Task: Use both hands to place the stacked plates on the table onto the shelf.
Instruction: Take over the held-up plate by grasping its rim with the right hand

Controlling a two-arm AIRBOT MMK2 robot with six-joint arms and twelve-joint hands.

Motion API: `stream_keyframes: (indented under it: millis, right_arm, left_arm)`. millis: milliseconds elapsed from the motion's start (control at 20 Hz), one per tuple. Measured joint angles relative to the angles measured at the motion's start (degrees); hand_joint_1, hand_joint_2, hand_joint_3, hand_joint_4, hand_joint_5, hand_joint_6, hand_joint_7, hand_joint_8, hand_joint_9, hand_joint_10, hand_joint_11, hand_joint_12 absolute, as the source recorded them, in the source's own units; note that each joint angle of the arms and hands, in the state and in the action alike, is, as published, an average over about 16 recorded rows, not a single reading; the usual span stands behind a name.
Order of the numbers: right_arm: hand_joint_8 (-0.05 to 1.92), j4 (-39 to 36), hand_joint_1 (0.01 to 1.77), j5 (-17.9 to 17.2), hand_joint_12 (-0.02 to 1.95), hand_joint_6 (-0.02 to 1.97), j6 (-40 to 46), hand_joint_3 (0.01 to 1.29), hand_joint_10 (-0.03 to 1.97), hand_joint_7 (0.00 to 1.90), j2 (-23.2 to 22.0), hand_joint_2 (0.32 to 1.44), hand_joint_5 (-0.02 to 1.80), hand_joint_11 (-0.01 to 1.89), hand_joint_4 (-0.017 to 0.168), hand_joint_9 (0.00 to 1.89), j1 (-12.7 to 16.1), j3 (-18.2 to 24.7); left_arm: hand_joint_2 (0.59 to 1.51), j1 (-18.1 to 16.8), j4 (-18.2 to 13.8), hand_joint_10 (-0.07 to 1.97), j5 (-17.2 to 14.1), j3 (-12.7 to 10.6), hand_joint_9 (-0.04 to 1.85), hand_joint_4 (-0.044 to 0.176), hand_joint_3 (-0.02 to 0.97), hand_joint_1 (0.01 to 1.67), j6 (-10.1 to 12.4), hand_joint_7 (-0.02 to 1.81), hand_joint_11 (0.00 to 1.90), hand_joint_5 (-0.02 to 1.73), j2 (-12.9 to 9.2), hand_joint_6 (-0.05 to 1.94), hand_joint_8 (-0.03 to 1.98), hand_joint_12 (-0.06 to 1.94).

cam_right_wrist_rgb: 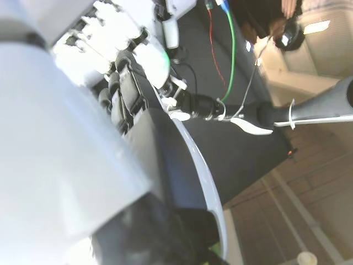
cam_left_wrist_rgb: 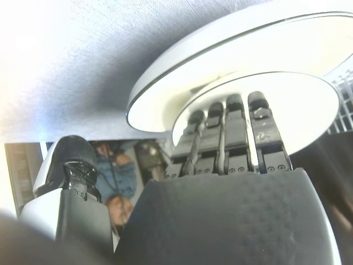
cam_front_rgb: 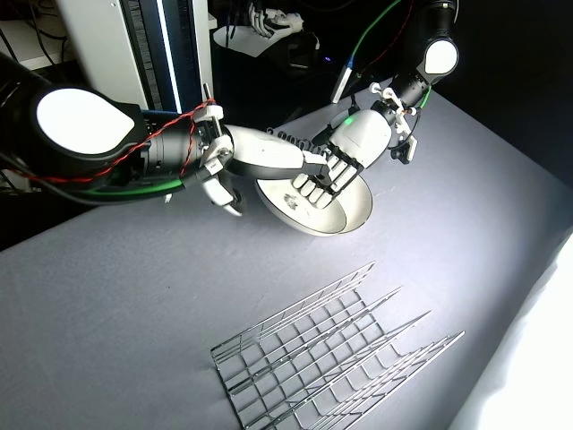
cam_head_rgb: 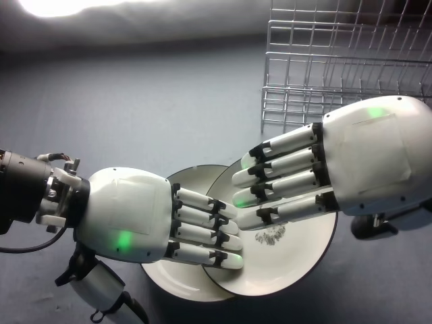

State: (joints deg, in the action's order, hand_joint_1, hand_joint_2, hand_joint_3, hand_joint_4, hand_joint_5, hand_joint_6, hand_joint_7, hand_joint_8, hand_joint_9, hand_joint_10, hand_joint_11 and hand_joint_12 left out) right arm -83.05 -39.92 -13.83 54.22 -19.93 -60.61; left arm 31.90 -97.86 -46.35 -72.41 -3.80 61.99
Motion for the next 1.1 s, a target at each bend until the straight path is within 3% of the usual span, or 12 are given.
stream_keyframes:
  millis: [400, 1100]
  right_arm:
    - [0.02, 1.0, 0.98, 2.4, 0.64, 0.01, 0.1, 0.01, 0.01, 0.14, 0.1, 1.01, 0.16, 0.01, 0.003, 0.15, -2.7, 1.6]
    - [0.02, 1.6, 1.0, 6.3, 1.02, 0.01, -0.1, 0.01, 0.01, 0.33, 4.4, 1.01, 0.29, 0.01, 0.003, 0.31, -4.4, -1.3]
  left_arm:
    - [1.144, -0.2, -0.2, 0.01, -0.3, -0.4, 0.02, -0.01, 0.013, 0.02, 0.4, -0.01, 0.02, -0.01, 0.0, -0.04, -0.02, 0.0]
    - [1.144, -0.6, -0.7, 0.01, -0.6, -0.9, 0.02, -0.01, 0.013, 0.02, 0.9, -0.01, 0.02, -0.01, 0.2, -0.04, -0.02, 0.0]
